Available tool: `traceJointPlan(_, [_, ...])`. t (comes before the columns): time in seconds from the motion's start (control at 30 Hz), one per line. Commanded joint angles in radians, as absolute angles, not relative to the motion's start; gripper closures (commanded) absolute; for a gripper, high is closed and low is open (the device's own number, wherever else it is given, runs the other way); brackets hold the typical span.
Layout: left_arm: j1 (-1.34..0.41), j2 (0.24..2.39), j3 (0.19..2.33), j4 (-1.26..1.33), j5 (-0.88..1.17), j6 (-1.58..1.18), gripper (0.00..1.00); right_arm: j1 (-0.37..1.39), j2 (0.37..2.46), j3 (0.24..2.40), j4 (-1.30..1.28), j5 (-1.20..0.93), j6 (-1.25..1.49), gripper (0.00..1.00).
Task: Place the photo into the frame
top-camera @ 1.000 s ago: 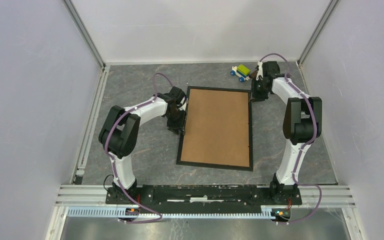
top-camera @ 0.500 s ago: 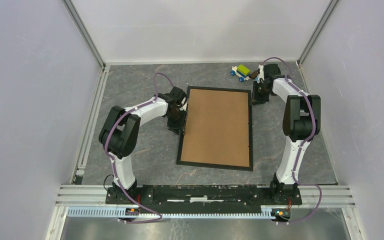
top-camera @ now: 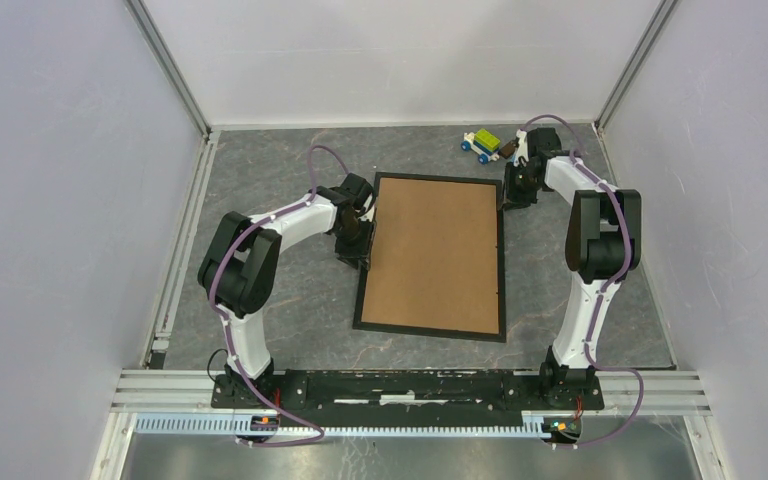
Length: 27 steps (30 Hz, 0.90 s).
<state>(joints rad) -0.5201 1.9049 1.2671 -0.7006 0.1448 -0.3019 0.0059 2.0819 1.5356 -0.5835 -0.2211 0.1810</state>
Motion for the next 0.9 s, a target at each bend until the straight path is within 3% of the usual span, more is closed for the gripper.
traceJointPlan(0.0, [-0.552,2.007,1.19,-0.77,0.037,-0.206,0.6,0.009,2.118,1.536,-0.58,-0.228,0.177,0.74])
traceJointPlan(0.33, [-0.558,2.007,1.19,-0.774,0.015,-0.201,0.6,0.014,2.168,1.551,-0.593,-0.175,0.192,0.73])
traceJointPlan(0.63, [-0.564,2.014,1.192,-0.781,0.003,-0.195,0.61,0.067,2.306,1.674,-0.736,0.11,0.173,0.74])
traceJointPlan(0.77, [-0.581,2.024,1.198,-0.793,-0.062,-0.188,0.62,0.145,2.427,1.805,-0.866,0.204,0.104,0.67])
traceJointPlan(0.87, [-0.592,2.027,1.195,-0.794,-0.068,-0.188,0.62,0.187,2.448,1.816,-0.857,0.16,0.085,0.63])
